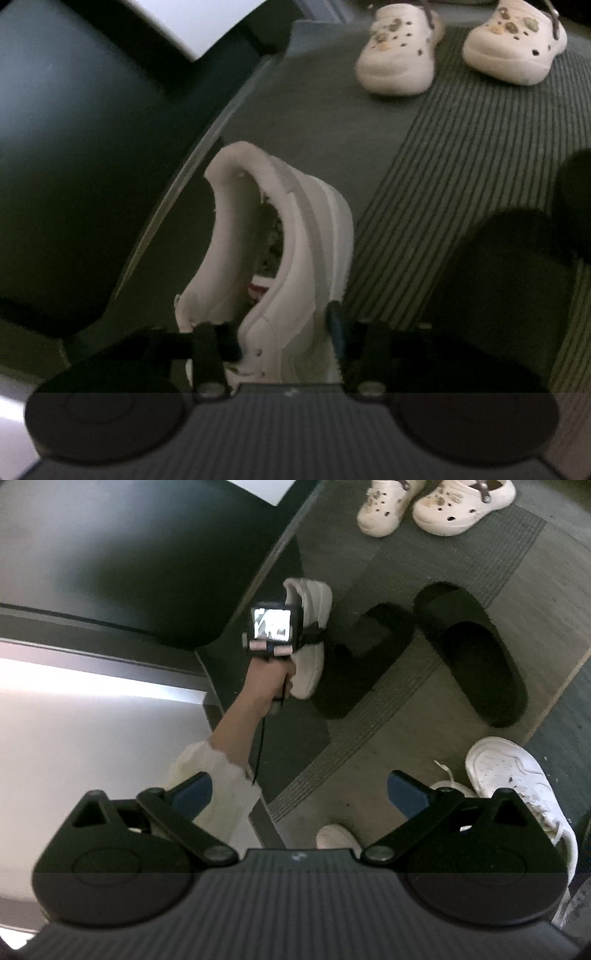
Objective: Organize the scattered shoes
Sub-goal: 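Carry the red-tagged sneaker with the left gripper, set down, open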
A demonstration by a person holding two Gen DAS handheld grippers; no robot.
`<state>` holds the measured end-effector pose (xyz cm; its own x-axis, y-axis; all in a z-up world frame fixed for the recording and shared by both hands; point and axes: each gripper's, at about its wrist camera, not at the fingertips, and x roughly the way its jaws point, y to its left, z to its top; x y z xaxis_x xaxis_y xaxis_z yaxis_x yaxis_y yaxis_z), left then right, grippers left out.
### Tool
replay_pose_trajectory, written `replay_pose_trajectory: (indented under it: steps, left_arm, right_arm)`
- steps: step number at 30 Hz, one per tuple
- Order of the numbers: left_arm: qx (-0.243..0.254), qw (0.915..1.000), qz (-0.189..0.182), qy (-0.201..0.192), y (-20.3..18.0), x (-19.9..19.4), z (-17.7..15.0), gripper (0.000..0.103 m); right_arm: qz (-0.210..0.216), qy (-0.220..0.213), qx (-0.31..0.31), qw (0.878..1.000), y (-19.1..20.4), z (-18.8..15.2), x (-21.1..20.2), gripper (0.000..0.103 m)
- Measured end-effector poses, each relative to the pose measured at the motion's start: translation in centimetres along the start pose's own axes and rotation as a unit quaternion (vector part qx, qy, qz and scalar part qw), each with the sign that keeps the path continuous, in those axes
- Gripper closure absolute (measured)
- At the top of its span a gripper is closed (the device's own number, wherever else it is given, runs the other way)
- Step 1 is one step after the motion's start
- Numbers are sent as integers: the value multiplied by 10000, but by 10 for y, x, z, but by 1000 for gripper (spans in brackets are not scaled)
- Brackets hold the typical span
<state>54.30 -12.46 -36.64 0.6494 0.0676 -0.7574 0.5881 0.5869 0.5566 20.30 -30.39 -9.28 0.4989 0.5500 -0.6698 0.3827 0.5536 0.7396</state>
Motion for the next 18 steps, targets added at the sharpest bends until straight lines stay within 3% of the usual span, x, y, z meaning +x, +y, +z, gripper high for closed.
replay_pose_trajectory:
  steps: [8,18]
  left_arm:
    - [-191,9997,42,175,31,-54,-74,61]
    - [32,9960,-837,324,-11,-138,-164,61]
  right_arm:
    - [109,43,-362,9993,13,-22,-7,0]
    - [178,-129,-608,9979,20,-52,-28,0]
